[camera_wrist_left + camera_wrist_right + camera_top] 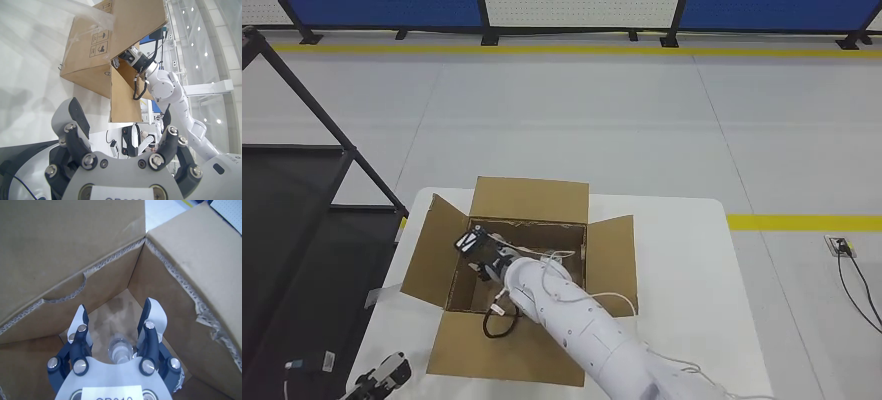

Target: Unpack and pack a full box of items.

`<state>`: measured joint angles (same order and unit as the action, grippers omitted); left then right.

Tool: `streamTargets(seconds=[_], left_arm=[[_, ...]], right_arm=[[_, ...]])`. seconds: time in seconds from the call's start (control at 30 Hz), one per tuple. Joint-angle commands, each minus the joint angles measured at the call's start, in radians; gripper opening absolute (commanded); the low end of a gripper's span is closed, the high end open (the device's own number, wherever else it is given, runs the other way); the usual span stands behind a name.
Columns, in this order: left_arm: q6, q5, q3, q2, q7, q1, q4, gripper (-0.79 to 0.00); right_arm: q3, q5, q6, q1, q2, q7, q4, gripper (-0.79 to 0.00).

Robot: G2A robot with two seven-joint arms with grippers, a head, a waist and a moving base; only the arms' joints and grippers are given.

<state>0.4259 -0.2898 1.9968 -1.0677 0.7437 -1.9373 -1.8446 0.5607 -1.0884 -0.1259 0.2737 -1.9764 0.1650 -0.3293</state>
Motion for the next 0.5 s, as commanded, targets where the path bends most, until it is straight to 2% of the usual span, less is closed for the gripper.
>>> streamTargets(seconds=[0.0,0.17,0.3,0.47], left_arm=[[-0.004,0.007,-0.004,0.000,0.001,0.003,-0.004,0.000],[-0.012,0.019,-0.010,0.000,0.003,0.010,-0.010,0.000],[-0.019,0.028,-0.014,0.001,0.005,0.014,-0.012,0.000],[-0.032,0.050,-0.022,0.002,0.013,0.019,-0.015,0.000]], right_arm=[[0.012,-0.008,-0.003,0.009,0.014,-0.032,-0.027,-0.126],[0.044,-0.051,0.006,0.059,0.062,-0.075,-0.147,0.000],[0.087,-0.117,0.031,0.133,0.119,-0.060,-0.314,0.000],[0.182,-0.242,0.026,0.292,0.210,0.020,-0.632,0.000]])
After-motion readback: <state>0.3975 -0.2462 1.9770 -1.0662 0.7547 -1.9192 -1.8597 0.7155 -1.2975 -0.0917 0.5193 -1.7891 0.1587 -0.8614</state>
